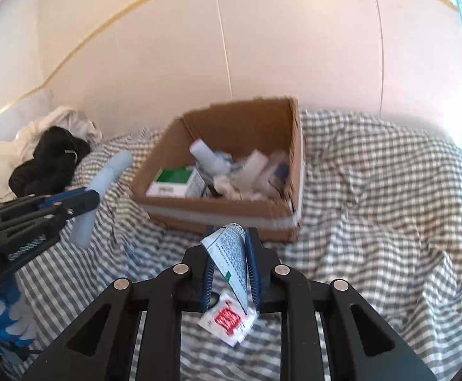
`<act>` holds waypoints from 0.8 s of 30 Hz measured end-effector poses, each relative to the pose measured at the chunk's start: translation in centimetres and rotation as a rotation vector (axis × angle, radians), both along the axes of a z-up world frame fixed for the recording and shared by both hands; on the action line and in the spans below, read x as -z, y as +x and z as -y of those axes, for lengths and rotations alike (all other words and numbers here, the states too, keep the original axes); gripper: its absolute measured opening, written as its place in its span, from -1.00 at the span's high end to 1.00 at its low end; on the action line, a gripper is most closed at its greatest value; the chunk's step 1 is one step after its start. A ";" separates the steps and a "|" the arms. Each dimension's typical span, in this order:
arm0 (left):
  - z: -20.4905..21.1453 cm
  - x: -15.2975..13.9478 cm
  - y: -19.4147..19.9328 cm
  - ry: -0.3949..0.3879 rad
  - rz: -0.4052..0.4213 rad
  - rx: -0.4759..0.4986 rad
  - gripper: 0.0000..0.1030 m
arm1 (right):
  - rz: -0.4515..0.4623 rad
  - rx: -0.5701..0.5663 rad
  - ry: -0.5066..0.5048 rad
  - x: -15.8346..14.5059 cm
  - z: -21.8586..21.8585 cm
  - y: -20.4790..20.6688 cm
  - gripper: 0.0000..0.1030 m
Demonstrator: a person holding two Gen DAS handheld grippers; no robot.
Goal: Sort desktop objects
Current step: 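Carry plastic tube and toothpaste tube over the cardboard box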
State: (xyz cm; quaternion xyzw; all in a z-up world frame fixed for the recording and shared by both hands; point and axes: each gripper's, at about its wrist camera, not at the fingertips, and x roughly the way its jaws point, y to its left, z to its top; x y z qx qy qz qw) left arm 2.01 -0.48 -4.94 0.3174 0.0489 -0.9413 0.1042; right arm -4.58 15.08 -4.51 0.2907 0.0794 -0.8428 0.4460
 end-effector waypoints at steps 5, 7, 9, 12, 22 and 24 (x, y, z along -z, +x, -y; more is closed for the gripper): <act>0.3 -0.9 -1.0 -0.012 -0.027 0.009 0.80 | -0.045 -0.008 -0.047 -1.8 0.4 0.1 0.66; 0.4 -1.4 -1.5 -0.020 -0.042 0.018 0.80 | -0.060 -0.005 -0.071 -2.7 0.5 0.0 0.66; 0.6 -1.9 -1.9 -0.029 -0.060 0.028 0.80 | -0.077 0.001 -0.093 -3.5 0.7 -0.1 0.66; 0.7 -3.0 -2.6 -0.039 -0.092 0.048 0.80 | -0.104 0.008 -0.123 -4.5 0.9 -0.5 0.66; 0.7 -6.5 -5.3 -0.030 -0.191 0.102 0.80 | -0.136 0.005 -0.204 -7.1 1.8 -1.8 0.66; 1.0 -7.1 -6.3 -0.033 -0.208 0.098 0.80 | -0.151 0.008 -0.221 -7.8 2.0 -2.5 0.66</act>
